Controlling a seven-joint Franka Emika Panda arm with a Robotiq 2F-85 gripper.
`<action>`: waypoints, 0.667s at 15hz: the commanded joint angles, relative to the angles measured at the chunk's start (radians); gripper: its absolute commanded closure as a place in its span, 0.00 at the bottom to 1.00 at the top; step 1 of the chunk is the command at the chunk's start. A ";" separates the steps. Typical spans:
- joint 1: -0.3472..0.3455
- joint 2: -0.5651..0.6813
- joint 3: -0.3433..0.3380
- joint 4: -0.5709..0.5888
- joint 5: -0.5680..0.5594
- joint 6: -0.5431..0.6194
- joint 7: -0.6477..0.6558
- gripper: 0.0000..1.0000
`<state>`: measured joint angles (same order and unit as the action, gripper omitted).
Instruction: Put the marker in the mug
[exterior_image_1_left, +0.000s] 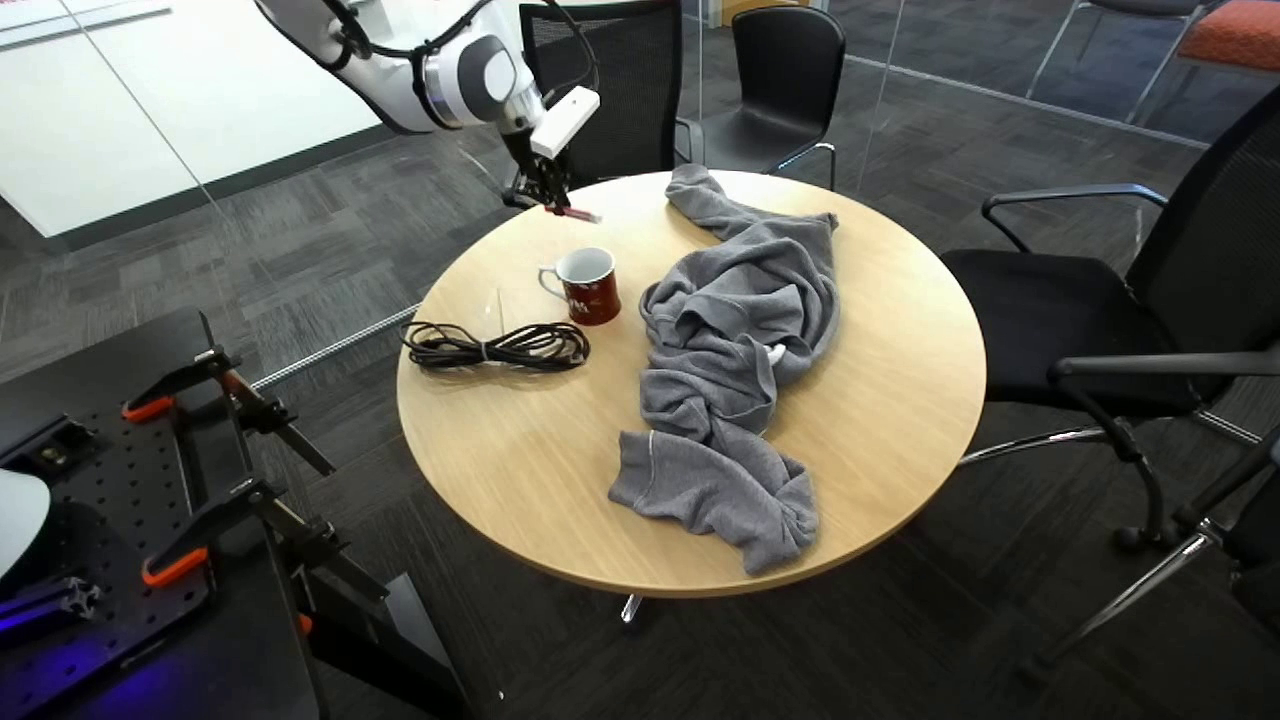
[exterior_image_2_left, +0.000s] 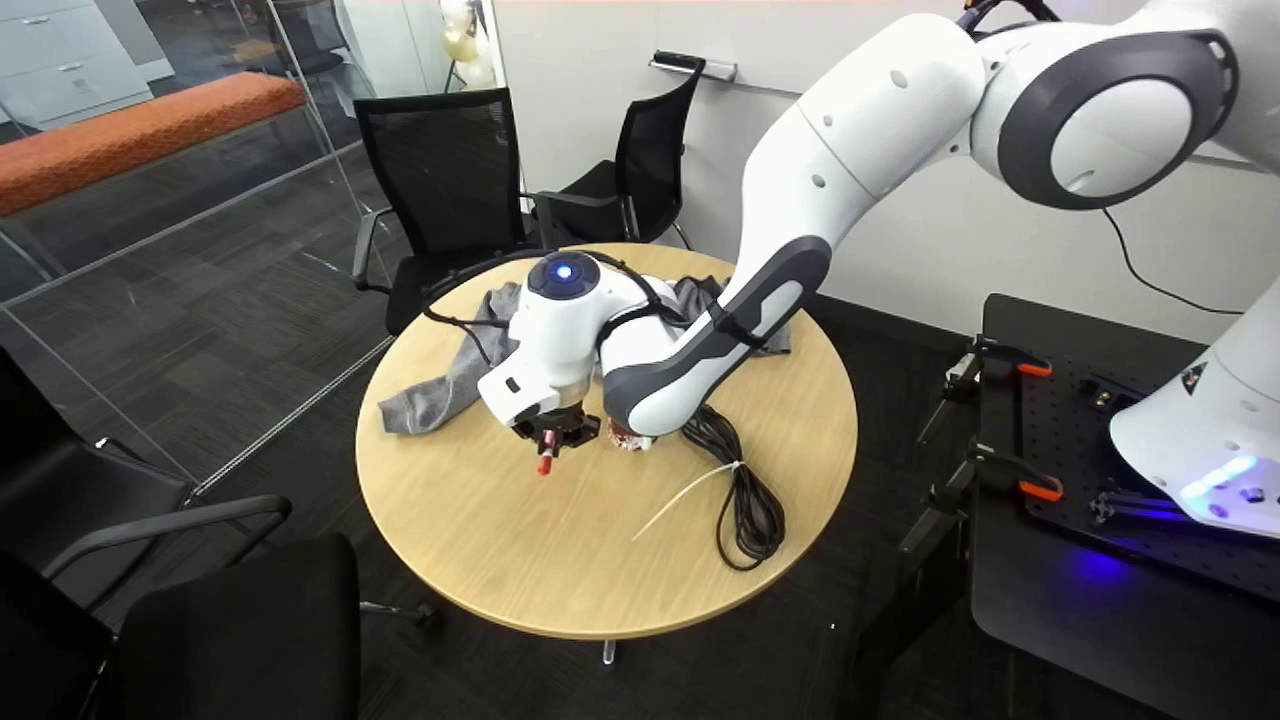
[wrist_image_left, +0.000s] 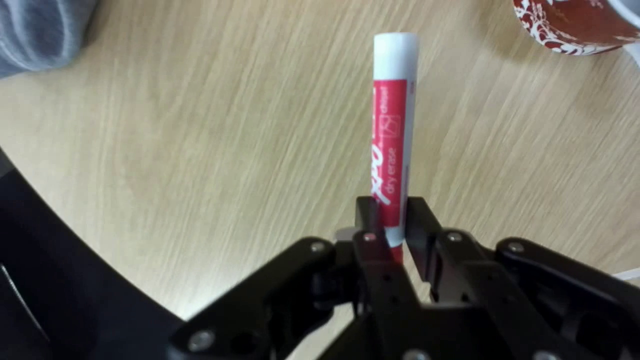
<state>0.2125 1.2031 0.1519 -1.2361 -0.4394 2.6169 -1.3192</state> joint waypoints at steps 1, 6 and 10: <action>0.026 -0.161 -0.047 -0.172 -0.029 0.027 0.104 0.95; 0.026 -0.321 -0.071 -0.370 -0.033 0.127 0.191 0.95; 0.033 -0.451 -0.119 -0.546 -0.056 0.236 0.308 0.95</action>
<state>0.2322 0.8961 0.0809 -1.5885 -0.4625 2.7719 -1.1141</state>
